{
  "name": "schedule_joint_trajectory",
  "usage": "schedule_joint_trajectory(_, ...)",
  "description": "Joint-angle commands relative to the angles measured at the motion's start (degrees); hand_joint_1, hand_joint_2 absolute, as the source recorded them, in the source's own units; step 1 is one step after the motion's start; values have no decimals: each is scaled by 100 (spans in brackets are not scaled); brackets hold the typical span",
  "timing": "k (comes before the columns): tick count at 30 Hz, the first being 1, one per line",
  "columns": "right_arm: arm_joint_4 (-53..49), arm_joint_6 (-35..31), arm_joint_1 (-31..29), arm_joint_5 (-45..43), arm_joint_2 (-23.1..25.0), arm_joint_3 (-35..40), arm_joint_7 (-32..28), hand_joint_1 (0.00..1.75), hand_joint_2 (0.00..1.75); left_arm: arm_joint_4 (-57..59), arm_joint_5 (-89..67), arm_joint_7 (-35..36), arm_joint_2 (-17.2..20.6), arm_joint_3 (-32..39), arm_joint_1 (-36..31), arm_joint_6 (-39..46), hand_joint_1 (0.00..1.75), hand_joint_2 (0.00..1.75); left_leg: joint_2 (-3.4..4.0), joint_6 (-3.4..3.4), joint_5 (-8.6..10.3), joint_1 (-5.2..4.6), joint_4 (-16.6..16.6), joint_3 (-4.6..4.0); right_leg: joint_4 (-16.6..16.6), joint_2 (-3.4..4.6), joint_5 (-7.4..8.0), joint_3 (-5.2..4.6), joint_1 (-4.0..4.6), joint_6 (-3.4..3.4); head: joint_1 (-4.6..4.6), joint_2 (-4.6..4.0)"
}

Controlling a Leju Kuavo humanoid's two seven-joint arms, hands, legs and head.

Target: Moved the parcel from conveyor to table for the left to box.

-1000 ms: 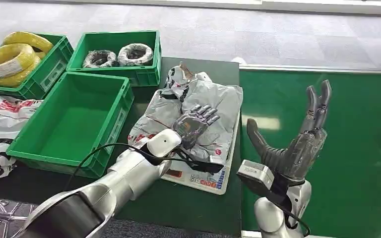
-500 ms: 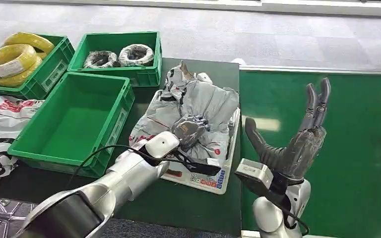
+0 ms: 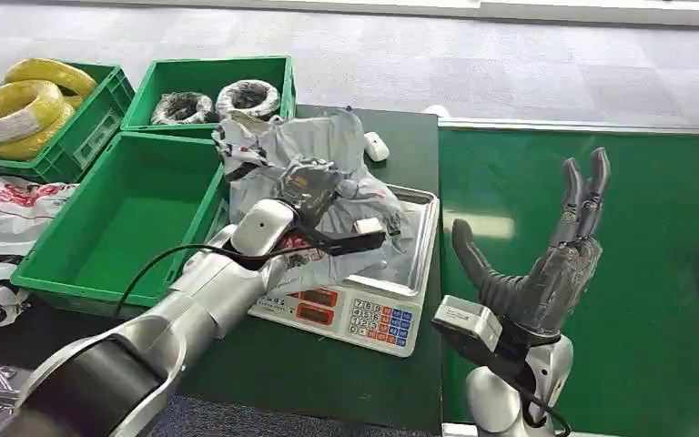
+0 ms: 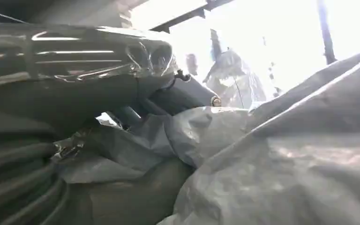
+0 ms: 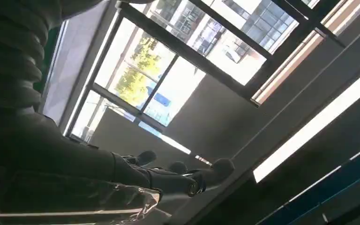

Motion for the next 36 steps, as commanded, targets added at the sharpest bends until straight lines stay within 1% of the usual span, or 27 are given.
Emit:
schedule_joint_trajectory(1,-4,-48,45,14,-66,-108,37,0,175,-435,-266,99,657,788,-376,104,157,175,16,4,0,1,2,-3,1,9,3,-9,2,-5,-2,0)
schedule_joint_trajectory(3,-3,-44,40,14,-66,-108,39,0,175,-439,-294,131,627,782,-349,118,157,175,4,7,5,-2,-2,-7,-3,-5,4,-10,1,-6,-2,0)
schedule_joint_trajectory(4,-29,-79,97,14,-65,-118,53,0,175,-469,-524,890,708,975,-339,381,154,175,-5,6,4,-1,0,-8,-3,-8,2,-6,1,-4,2,0)
schedule_joint_trajectory(6,-100,-211,307,33,-71,-155,81,0,175,-566,-472,1001,1119,1663,-370,694,134,175,15,6,0,-2,0,-11,-1,14,6,-13,0,-5,0,0)
schedule_joint_trajectory(7,-131,-260,379,46,-85,-174,82,0,175,-578,-460,874,1263,1959,-384,757,98,175,24,9,1,-4,-2,-13,-2,19,9,-17,-1,-8,2,0)
schedule_joint_trajectory(8,-159,-302,450,67,-101,-190,84,0,175,-593,-513,729,1368,2376,-369,811,79,175,39,5,-1,-3,-3,-13,0,31,9,-20,-1,-8,4,0)
schedule_joint_trajectory(9,-176,-322,490,75,-110,-202,82,0,175,-609,-619,665,1401,2704,-341,878,65,175,31,3,-1,-3,-1,-14,3,24,4,-19,-1,-7,2,0)
schedule_joint_trajectory(10,-194,-337,526,76,-125,-207,77,0,175,-646,-662,613,1440,2995,-294,973,66,175,45,2,-2,-2,-5,-10,0,34,7,-21,1,-11,2,0)
schedule_joint_trajectory(12,-214,-386,589,85,-166,-208,82,0,175,-774,-818,568,1510,3555,-119,1098,89,175,41,2,2,-2,-9,-7,-3,31,5,-22,1,-12,0,0)
schedule_joint_trajectory(13,-230,-430,627,93,-176,-219,84,0,175,-787,-895,666,1578,3753,-24,1114,113,175,40,2,1,-1,-6,-9,-1,34,4,-26,1,-10,-4,0)
schedule_joint_trajectory(14,-250,-444,647,93,-180,-225,87,0,175,-757,-914,713,1631,3868,31,1102,115,175,50,4,2,-1,-16,0,-7,41,7,-22,2,-14,0,0)
schedule_joint_trajectory(15,-277,-454,666,93,-178,-232,90,0,175,-693,-949,767,1671,3975,63,1093,119,175,40,5,1,-1,-12,-3,-4,35,4,-24,2,-8,-2,0)
schedule_joint_trajectory(16,-305,-441,679,94,-180,-233,93,0,175,-629,-949,754,1718,4034,103,1153,115,175,36,8,5,0,-20,1,-12,28,6,-17,4,-10,0,0)
schedule_joint_trajectory(18,-311,-436,680,95,-179,-232,95,0,175,-606,-949,740,1723,4047,106,1179,115,175,34,7,1,1,-11,-8,-2,30,3,-22,4,-5,0,0)
schedule_joint_trajectory(19,-315,-430,674,98,-174,-232,99,0,175,-527,-949,827,1720,4023,79,1133,112,175,37,11,4,1,-16,-7,-8,29,6,-21,5,-7,2,0)
schedule_joint_trajectory(20,-316,-436,678,100,-174,-234,100,0,175,-398,-949,928,1740,4060,57,1039,99,175,32,8,3,2,-10,-14,-2,25,4,-27,5,-5,0,0)
schedule_joint_trajectory(21,-318,-435,682,97,-173,-233,98,0,175,-291,-949,984,1774,4110,66,1019,101,175,25,6,2,4,-6,-16,0,19,1,-26,6,-4,2,0)
schedule_joint_trajectory(22,-318,-424,681,90,-172,-231,95,0,175,-136,-949,1022,1809,4159,61,985,99,175,28,9,4,3,-10,-13,-5,20,4,-24,7,-7,2,0)
schedule_joint_trajectory(23,-311,-406,672,83,-159,-232,89,0,175,49,-949,1091,1873,4126,76,1009,7,175,22,6,4,1,-10,-14,-2,17,1,-22,3,-5,2,0)
schedule_joint_trajectory(24,-311,-399,669,83,-148,-234,87,0,175,147,-925,1090,1874,4143,96,1051,0,175,22,8,6,0,-15,-11,-8,13,3,-19,4,-7,4,0)
schedule_joint_trajectory(26,-310,-398,667,83,-144,-233,87,0,175,157,-923,1078,1874,4151,117,1080,0,175,28,8,6,-2,-19,-6,-10,20,5,-15,2,-8,2,0)
schedule_joint_trajectory(32,-283,-366,626,86,-131,-224,85,0,175,295,-927,1049,1780,4213,156,1040,0,175,17,6,4,-1,-12,-14,-4,14,1,-22,2,-6,2,0)
schedule_joint_trajectory(36,-207,-423,596,67,-167,-218,82,0,175,301,-939,843,1642,4369,156,1329,0,175,11,7,4,0,-10,-16,-5,6,0,-20,3,-5,2,0)
